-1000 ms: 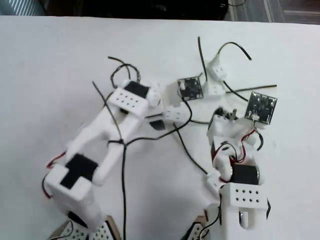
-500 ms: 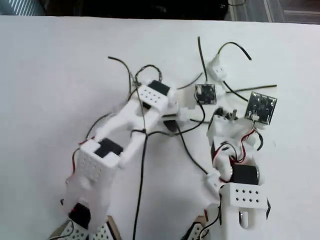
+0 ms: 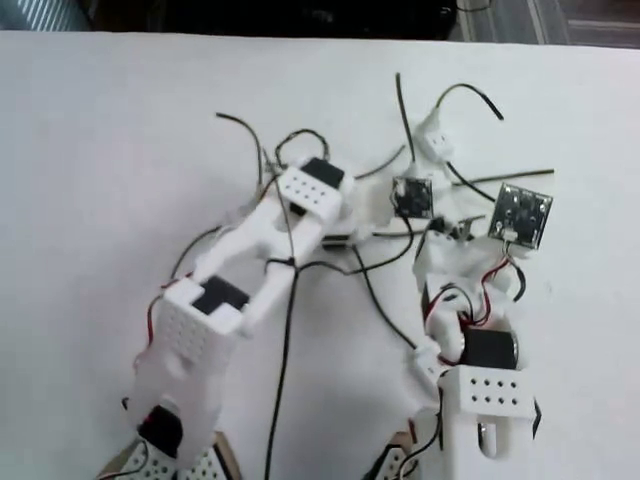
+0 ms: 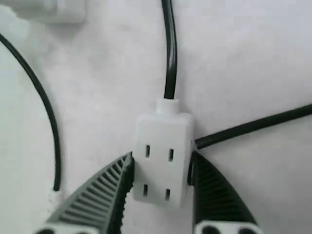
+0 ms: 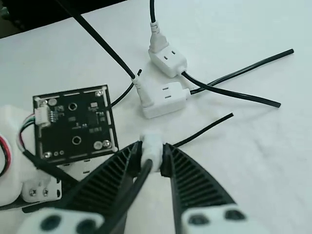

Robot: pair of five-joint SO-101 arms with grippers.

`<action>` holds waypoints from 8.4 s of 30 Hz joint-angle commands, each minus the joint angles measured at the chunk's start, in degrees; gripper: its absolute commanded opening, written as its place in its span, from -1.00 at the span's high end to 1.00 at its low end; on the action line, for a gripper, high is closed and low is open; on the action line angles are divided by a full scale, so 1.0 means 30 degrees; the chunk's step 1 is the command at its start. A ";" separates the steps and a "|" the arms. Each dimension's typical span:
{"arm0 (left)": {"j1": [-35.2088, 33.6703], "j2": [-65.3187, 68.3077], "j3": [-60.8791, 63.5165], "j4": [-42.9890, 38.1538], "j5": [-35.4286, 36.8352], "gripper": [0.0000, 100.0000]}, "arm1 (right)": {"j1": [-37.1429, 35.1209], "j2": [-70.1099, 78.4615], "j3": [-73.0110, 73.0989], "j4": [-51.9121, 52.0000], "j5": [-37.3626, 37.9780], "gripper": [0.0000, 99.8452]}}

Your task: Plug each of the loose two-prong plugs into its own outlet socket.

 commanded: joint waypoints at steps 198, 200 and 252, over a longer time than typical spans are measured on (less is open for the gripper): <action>-1.0359 -3.9634 3.1824 -0.4806 1.4242 0.51 | -1.0593 2.7766 -2.6139 1.2234 -0.6828 0.36; -1.0359 -3.9634 3.1824 -0.4806 1.4242 0.51 | -1.0447 2.8850 -2.7458 1.1853 -0.8381 0.36; -1.0359 -3.9634 3.1824 -0.4718 1.4242 0.51 | -0.8454 4.4645 -4.8967 1.6015 -0.9700 0.87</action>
